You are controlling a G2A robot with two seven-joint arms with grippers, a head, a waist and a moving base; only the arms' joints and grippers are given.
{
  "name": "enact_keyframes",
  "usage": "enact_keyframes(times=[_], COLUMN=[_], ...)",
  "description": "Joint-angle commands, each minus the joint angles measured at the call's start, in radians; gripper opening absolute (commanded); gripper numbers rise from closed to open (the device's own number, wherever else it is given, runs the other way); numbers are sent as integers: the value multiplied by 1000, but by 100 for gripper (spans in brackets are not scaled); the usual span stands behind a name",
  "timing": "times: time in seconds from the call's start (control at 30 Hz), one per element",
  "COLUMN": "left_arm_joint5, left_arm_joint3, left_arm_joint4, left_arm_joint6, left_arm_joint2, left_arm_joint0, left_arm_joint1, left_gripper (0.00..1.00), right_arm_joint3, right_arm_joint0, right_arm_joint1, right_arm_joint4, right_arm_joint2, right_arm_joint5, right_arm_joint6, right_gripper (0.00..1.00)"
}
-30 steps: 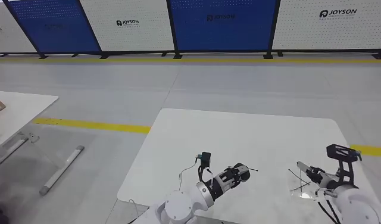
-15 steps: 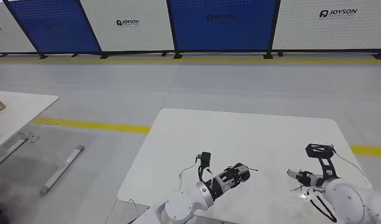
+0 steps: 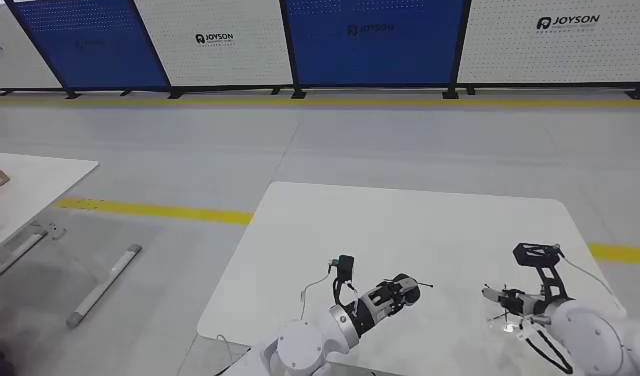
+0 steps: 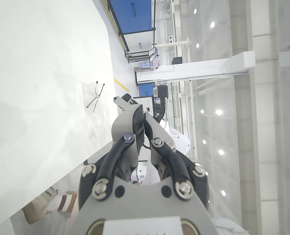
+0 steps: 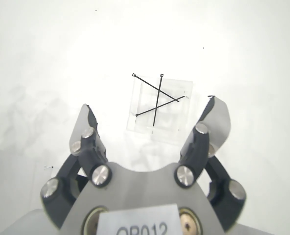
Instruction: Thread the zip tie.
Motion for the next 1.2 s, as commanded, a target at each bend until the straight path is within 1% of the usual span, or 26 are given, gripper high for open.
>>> enact_keyframes(times=[0.0,0.03,0.13,0.17,0.3,0.43,0.5,0.53,0.67,0.9,1.03,1.17], left_arm_joint5=[0,0,0,0,0,0,0,0,0,0,0,0], left_arm_joint3=[0,0,0,0,0,0,0,0,0,0,0,0], left_arm_joint4=[0,0,0,0,0,0,0,0,0,0,0,0], left_arm_joint6=[0,0,0,0,0,0,0,0,0,0,0,0], left_arm_joint2=[0,0,0,0,0,0,0,0,0,0,0,0], left_arm_joint0=[0,0,0,0,0,0,0,0,0,0,0,0], left_arm_joint1=[0,0,0,0,0,0,0,0,0,0,0,0], left_gripper=[0,0,0,0,0,0,0,0,0,0,0,0], right_arm_joint3=[5,7,13,15,39,56,68,79,122,193,228,246], right_arm_joint0=[8,12,23,27,53,68,76,85,119,168,193,203], right_arm_joint1=[0,0,-1,-1,-4,-7,-9,-10,-14,-21,-25,-26], right_arm_joint4=[-12,-16,-29,-36,-73,-99,-98,-98,-98,-99,-101,-101], right_arm_joint2=[-7,-11,-23,-26,-49,-68,-76,-81,-100,-137,-158,-173], right_arm_joint5=[9,14,28,36,94,141,147,147,156,163,172,176], right_arm_joint6=[18,24,47,55,94,112,125,133,155,164,164,164], right_gripper=[45,46,42,44,44,43,42,40,41,38,33,29])
